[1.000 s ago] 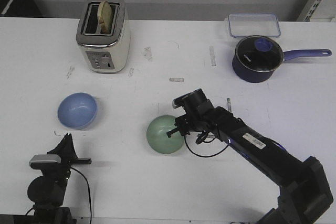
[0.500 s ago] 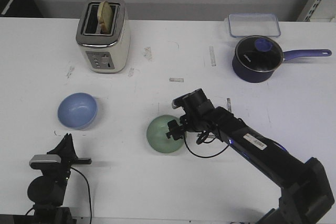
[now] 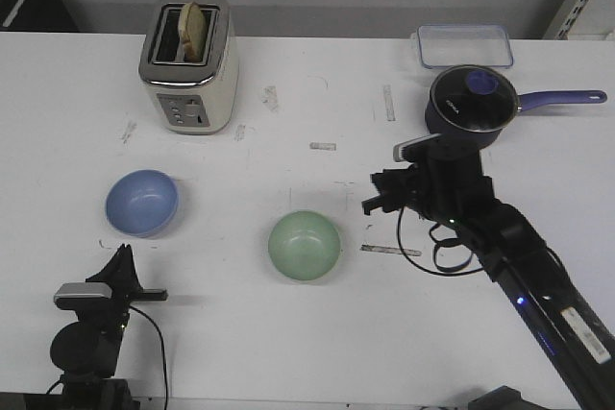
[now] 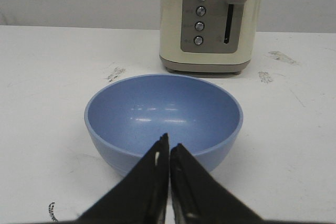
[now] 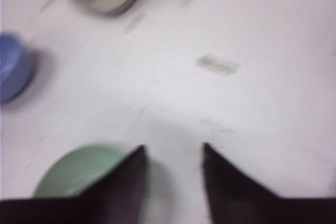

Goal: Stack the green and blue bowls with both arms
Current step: 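Release the green bowl and retract the right gripper to rest, then reach the left gripper to the rim of the light blue bowl and grip it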

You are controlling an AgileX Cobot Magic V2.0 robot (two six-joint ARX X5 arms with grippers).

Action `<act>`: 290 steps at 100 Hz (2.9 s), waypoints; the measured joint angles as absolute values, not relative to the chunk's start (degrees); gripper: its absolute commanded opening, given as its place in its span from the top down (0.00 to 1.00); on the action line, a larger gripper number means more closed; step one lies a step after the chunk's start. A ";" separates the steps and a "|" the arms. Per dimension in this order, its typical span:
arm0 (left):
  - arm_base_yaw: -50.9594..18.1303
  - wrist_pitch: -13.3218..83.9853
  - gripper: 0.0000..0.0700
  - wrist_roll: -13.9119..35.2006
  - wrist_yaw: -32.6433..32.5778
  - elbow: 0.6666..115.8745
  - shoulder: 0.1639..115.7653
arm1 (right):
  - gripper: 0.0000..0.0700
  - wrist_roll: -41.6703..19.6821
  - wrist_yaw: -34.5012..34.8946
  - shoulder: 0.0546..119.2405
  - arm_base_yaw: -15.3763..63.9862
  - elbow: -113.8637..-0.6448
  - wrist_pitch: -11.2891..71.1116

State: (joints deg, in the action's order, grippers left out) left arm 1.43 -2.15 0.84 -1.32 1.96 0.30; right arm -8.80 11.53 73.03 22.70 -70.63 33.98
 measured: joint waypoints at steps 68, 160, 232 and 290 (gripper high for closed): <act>1.43 -3.16 1.00 0.89 -1.32 1.96 0.30 | 1.00 1.30 1.93 39.51 4.29 -36.69 22.74; 1.43 23.57 0.55 3.79 -1.34 64.05 43.72 | 1.00 1.69 1.96 32.49 4.08 -29.98 17.87; 15.33 42.92 0.35 6.83 6.37 67.99 76.84 | 1.00 1.69 1.96 32.49 4.08 -29.98 17.69; 15.64 40.42 0.80 6.83 6.39 67.99 89.80 | 1.00 1.69 3.07 32.49 4.08 -29.98 17.69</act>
